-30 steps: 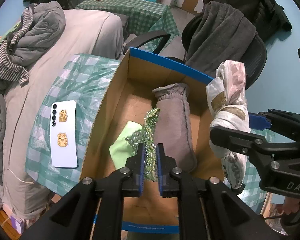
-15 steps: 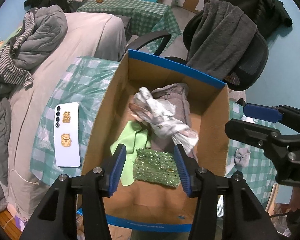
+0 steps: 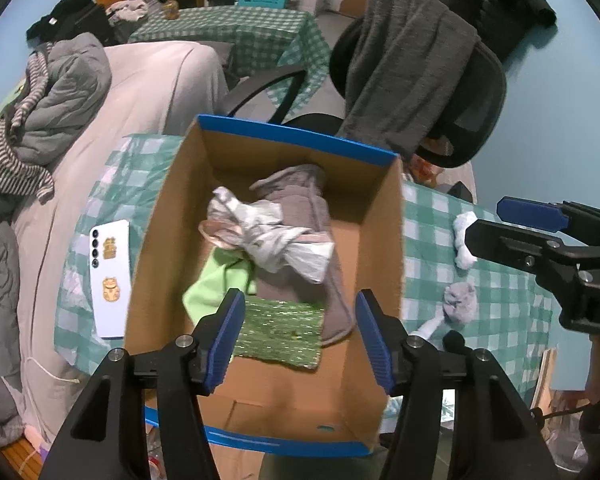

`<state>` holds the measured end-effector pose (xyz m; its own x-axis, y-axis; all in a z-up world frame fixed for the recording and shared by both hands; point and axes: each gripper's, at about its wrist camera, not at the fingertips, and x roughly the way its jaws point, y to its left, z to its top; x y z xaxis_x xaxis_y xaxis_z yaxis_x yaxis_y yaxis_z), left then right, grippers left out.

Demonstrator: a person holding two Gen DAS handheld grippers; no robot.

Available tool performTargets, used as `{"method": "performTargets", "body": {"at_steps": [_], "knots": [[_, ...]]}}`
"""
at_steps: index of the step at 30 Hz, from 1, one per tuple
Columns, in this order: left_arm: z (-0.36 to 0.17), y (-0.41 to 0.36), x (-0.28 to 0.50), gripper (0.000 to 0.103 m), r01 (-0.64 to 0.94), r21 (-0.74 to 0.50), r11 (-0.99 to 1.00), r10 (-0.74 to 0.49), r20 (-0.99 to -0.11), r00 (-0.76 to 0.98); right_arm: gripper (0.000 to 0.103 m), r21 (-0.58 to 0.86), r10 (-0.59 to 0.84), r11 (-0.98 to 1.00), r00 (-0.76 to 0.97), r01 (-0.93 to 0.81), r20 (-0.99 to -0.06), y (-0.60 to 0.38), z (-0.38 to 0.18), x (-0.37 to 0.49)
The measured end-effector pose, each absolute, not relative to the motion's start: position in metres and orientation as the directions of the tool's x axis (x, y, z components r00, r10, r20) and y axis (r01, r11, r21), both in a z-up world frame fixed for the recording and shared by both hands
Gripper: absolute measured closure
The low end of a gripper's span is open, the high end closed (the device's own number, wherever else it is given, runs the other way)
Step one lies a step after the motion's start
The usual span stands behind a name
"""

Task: Organize soft objects
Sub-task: 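Move both tools back over the table toward the grey sock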

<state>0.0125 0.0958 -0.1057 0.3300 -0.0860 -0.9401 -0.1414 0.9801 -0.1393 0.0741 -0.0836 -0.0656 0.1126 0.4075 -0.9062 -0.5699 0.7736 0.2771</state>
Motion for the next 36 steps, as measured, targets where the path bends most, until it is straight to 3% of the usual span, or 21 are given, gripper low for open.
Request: {"method": "performTargets", "body": {"at_steps": [28,36], "knots": [[-0.124,-0.023,0.026,0.044,0.063,-0.104,0.993,-0.117,-0.960,0.255,0.033,0.277,0.341,0.876,0.098,-0.395,-0.935,-0.216,-0.106,0.070],[-0.143,-0.051,0.031,0.039,0.084,-0.108,0.991,-0.124,-0.967,0.221,0.033,0.286,0.327,0.887,0.057,-0.362,-0.943,-0.236,-0.129,0.069]]}}
